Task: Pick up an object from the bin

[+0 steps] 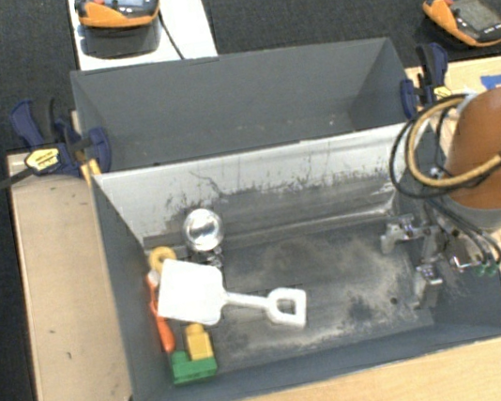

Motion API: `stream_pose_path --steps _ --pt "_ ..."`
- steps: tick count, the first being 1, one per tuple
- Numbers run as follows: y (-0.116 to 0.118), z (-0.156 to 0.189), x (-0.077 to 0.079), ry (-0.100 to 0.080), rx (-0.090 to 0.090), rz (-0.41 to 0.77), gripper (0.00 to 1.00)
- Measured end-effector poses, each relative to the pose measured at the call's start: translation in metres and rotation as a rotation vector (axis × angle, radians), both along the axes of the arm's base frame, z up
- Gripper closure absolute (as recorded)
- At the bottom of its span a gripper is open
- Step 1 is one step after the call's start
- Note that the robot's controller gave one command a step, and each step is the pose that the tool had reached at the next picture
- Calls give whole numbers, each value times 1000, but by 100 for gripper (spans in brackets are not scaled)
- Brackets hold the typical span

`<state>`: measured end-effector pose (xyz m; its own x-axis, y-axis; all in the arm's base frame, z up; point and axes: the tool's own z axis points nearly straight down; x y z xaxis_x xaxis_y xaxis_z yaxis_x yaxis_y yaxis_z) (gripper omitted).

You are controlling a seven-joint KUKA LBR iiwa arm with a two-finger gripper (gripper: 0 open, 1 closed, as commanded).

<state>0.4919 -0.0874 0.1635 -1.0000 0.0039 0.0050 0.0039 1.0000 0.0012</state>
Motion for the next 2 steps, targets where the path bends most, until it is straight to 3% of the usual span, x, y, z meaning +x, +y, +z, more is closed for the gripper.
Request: stream_pose_path --steps 1,2 --pt "0 3 2 -7 -2 3 0" --pt "32 -35 6 -10 -1 -86 0"
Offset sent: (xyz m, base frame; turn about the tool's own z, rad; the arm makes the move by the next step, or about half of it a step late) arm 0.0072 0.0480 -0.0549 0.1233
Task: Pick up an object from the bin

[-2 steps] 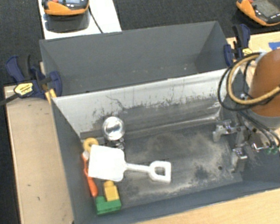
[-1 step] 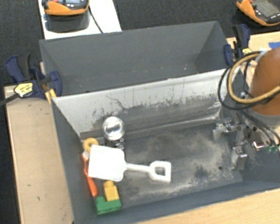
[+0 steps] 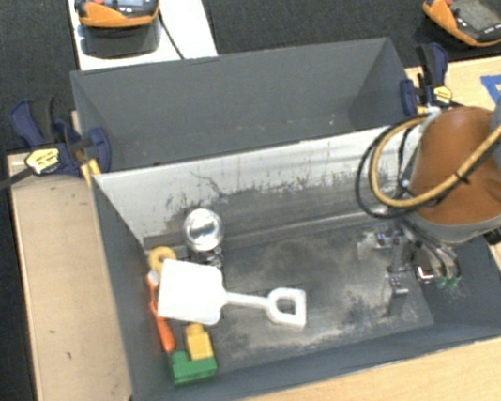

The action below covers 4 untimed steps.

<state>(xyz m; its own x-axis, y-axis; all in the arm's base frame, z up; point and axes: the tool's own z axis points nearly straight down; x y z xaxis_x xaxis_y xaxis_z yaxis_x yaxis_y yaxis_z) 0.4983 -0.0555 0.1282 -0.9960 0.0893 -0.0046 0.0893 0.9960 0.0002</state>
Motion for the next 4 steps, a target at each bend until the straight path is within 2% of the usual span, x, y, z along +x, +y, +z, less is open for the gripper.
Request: stream_pose_path --steps 1,2,3,4 --pt "3 -23 -7 1 -1 177 0" --pt "29 -34 -5 3 0 326 0" --pt "50 -43 -5 4 0 3 0" --pt "121 -53 25 0 0 120 0"
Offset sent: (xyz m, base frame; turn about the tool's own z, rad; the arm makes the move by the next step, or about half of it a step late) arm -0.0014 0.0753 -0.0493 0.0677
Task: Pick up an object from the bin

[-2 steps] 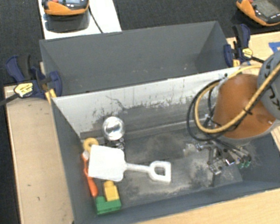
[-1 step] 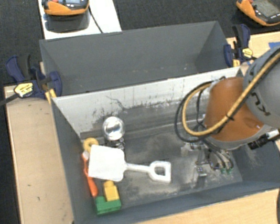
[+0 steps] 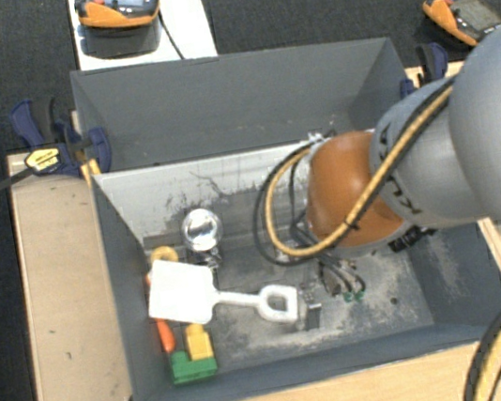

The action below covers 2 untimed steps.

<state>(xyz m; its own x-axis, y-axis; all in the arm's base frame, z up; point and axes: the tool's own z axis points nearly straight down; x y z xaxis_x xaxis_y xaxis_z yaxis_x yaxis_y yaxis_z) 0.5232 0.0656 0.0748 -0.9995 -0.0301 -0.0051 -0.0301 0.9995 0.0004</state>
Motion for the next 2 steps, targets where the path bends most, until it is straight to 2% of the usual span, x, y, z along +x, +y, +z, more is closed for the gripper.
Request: stream_pose_path --steps 1,2 --pt "31 -3 17 0 0 -50 0" --pt "37 3 -26 -2 2 -34 0"
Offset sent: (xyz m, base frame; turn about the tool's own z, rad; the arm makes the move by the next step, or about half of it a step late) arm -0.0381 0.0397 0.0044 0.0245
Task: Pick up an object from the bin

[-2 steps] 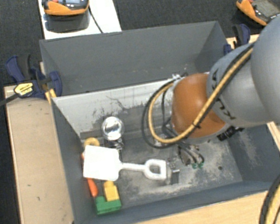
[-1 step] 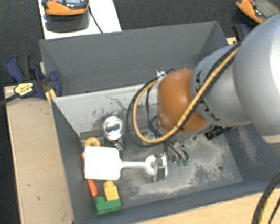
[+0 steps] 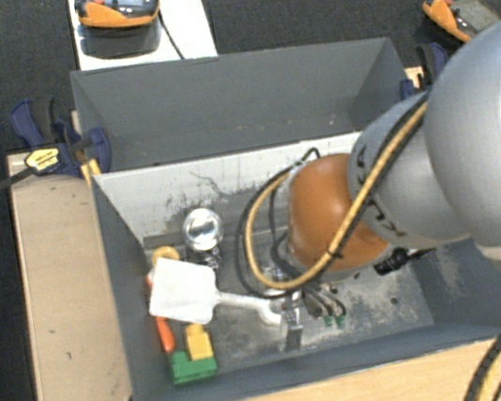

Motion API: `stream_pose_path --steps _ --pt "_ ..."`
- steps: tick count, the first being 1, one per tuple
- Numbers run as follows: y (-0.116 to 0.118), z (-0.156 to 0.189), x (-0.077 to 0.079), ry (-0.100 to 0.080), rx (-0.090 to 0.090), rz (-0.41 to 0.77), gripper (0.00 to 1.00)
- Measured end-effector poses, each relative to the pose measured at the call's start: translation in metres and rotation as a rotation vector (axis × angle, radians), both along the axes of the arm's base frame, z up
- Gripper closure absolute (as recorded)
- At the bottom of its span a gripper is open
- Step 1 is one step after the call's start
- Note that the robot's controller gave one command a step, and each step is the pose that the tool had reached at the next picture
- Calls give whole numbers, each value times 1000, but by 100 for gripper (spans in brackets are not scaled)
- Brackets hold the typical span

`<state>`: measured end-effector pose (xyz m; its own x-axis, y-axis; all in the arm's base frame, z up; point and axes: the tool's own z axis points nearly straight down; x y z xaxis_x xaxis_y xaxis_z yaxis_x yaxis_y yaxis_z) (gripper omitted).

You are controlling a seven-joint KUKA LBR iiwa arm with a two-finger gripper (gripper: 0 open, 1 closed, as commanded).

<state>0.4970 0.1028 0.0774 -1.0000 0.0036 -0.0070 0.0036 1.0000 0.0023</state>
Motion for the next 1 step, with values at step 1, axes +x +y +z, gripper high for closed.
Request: stream_pose_path --steps 1 --pt "13 33 -13 -5 0 -25 0"
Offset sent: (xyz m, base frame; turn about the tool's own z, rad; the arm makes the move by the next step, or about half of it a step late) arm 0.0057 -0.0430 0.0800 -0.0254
